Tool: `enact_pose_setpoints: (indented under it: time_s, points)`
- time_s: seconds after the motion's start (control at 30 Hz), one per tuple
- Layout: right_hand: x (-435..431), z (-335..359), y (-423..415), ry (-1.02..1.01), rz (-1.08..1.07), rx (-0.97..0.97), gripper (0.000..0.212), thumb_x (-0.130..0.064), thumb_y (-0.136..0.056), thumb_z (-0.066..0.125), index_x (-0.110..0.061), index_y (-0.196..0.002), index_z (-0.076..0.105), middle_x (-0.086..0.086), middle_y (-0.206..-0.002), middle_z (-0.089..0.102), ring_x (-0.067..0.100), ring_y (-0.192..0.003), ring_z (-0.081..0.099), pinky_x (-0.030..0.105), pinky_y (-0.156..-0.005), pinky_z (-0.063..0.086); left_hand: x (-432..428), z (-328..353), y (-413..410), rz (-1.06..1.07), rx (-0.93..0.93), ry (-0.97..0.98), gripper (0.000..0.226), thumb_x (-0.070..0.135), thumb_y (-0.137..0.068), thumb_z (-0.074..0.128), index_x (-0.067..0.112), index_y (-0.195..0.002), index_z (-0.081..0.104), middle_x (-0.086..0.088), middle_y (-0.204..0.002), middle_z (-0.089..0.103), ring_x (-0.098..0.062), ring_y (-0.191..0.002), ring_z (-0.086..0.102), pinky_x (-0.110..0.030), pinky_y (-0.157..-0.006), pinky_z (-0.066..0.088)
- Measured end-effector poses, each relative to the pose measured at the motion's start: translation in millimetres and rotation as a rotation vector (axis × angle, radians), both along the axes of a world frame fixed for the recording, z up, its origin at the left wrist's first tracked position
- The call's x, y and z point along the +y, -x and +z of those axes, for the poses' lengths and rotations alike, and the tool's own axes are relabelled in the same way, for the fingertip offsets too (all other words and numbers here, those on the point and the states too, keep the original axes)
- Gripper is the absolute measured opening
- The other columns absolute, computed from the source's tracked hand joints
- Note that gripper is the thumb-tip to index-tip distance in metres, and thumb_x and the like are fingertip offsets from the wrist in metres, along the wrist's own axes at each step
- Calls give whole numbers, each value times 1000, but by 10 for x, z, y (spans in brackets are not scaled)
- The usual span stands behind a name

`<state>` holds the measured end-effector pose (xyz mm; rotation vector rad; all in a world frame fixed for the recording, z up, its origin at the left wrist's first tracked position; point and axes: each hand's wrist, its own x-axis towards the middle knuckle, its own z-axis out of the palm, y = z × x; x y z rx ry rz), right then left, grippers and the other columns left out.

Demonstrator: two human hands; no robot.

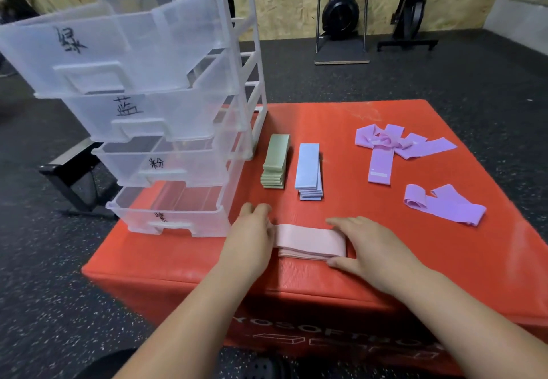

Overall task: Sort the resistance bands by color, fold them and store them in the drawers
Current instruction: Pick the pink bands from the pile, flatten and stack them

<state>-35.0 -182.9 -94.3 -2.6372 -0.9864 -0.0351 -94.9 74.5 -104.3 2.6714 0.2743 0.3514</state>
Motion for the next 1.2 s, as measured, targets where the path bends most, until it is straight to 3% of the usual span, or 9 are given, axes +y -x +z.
enact_pose_setpoints:
  time_s: [0.13, 0.23, 0.33, 0.6, 0.77, 1.03, 1.2]
  points:
    - [8, 26, -20, 15, 17, 4, 78, -64, -83, 74, -34, -149, 46, -13, -138, 58, 13, -126, 52, 29, -103, 42, -47, 60, -11, -68, -53, -276, 36, 16, -90, 63, 16, -126, 61, -8, -128, 54, -37, -110, 57, -51, -90, 52]
    - [1, 86, -46, 24, 32, 7, 78, -62, -83, 75, -34, -150, 45, -13, -142, 57, 14, -129, 55, 30, -105, 44, -105, 171, -31, -353, -45, -221, 49, 38, -96, 61, 23, -143, 57, 0, -143, 58, -26, -133, 52, -43, -109, 45]
    - [-3, 153, -81, 70, 38, 5, 82, -62, -82, 76, -33, -151, 45, -11, -145, 57, 17, -128, 56, 31, -104, 43, -149, 190, -45, -520, 144, -221, 72, 56, -89, 72, 32, -152, 46, 8, -145, 57, -18, -134, 51, -39, -113, 41]
    - [-19, 318, -167, 176, 70, 9, 80, -60, -77, 80, -37, -146, 48, -14, -138, 58, 16, -125, 56, 33, -102, 45, -44, 219, -117, -466, 79, -187, 77, 59, -72, 87, 38, -140, 57, 15, -120, 64, -12, -114, 57, -32, -88, 50]
    - [-25, 163, -152, 107, 109, 53, 70, -64, -77, 77, -39, -139, 53, -18, -123, 57, 11, -113, 52, 30, -97, 45, -8, 195, -115, -493, 124, -145, 74, 54, -72, 89, 35, -136, 59, 14, -113, 62, -12, -108, 53, -38, -89, 51]
    - [-101, 132, -167, 79, 103, 43, 72, -68, -76, 76, -39, -138, 54, -20, -124, 59, 8, -114, 55, 30, -98, 46, -21, 191, -140, -510, 139, -163, 66, 54, -73, 88, 37, -131, 61, 15, -109, 59, -12, -105, 51, -41, -88, 52]
    - [-83, 106, -141, 78, 97, 58, 66, -64, -79, 75, -38, -137, 55, -18, -121, 56, 11, -113, 53, 32, -98, 46, -50, 191, -92, -531, 85, -178, 80, 62, -73, 85, 38, -143, 53, 17, -129, 57, -10, -118, 51, -33, -96, 51]
